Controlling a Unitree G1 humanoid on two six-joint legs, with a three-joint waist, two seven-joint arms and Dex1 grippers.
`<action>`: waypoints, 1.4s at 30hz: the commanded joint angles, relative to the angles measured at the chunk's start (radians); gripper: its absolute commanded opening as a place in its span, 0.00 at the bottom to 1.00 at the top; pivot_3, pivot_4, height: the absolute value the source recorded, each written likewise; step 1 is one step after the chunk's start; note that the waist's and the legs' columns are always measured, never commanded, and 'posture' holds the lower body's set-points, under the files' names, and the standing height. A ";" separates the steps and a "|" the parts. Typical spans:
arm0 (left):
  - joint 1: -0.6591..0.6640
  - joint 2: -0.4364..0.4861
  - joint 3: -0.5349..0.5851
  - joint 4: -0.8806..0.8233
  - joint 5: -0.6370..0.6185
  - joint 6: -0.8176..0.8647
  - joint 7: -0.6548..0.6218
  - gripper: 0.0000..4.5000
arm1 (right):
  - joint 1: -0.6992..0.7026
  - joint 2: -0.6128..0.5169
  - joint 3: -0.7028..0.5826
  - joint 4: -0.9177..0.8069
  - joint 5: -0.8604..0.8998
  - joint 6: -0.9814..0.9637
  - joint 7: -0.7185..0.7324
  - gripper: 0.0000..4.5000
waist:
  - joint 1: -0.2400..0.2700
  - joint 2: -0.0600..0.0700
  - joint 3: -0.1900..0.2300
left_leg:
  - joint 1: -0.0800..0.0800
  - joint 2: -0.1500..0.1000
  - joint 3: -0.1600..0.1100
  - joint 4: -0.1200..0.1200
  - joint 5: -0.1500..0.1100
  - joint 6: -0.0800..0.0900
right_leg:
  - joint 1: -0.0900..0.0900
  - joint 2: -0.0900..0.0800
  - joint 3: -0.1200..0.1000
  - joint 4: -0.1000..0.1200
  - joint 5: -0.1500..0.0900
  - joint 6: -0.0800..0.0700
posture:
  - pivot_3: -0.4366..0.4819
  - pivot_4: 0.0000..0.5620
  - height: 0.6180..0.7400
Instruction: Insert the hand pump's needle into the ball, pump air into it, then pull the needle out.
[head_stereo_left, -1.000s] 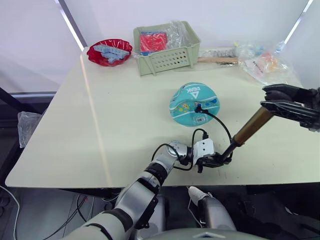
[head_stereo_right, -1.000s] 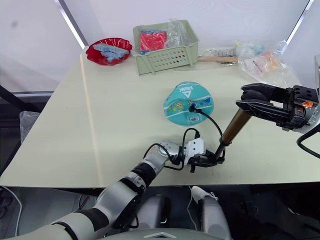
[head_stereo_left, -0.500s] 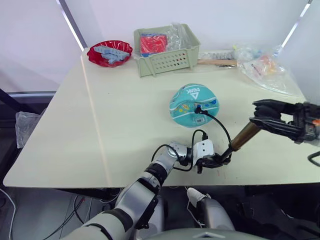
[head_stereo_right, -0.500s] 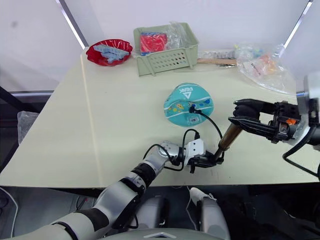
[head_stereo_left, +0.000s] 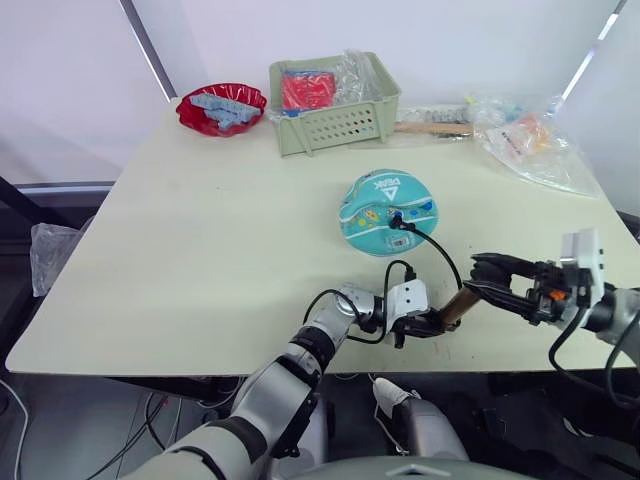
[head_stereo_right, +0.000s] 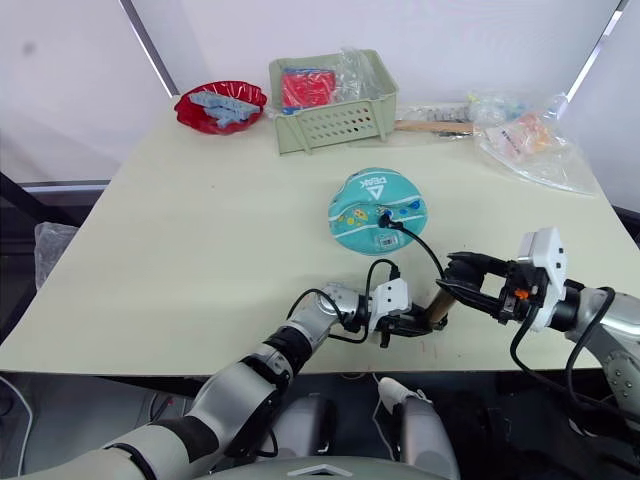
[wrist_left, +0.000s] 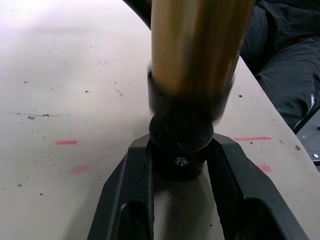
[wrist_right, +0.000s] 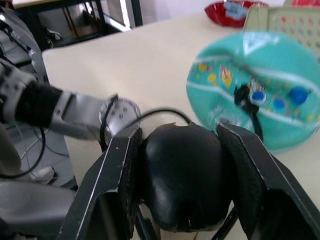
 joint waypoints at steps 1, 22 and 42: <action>0.026 0.015 -0.016 0.056 0.036 0.040 -0.009 0.23 | 0.026 0.003 0.031 0.028 -0.061 -0.009 0.006 0.42 | 0.000 0.000 -0.001 | 0.000 0.000 0.000 0.000 0.000 0.000 | 0.000 0.000 0.000 0.000 0.000 0.000 | 0.48 0.27 0.98; 0.026 0.016 -0.020 0.069 0.042 0.044 -0.025 0.23 | -0.168 -0.179 -0.285 -0.057 0.277 0.187 0.030 0.42 | 0.000 0.005 0.002 | -0.002 0.000 -0.002 -0.001 0.000 0.000 | 0.000 -0.001 -0.002 -0.003 0.000 0.000 | 0.48 0.27 0.98; 0.026 0.014 -0.017 0.073 0.045 0.039 -0.027 0.23 | -0.416 -0.370 -0.422 0.034 0.506 0.448 0.009 0.42 | 0.001 0.010 0.005 | -0.006 0.000 -0.001 -0.001 -0.003 0.005 | 0.000 -0.004 -0.001 -0.008 0.001 0.001 | 0.48 0.27 0.98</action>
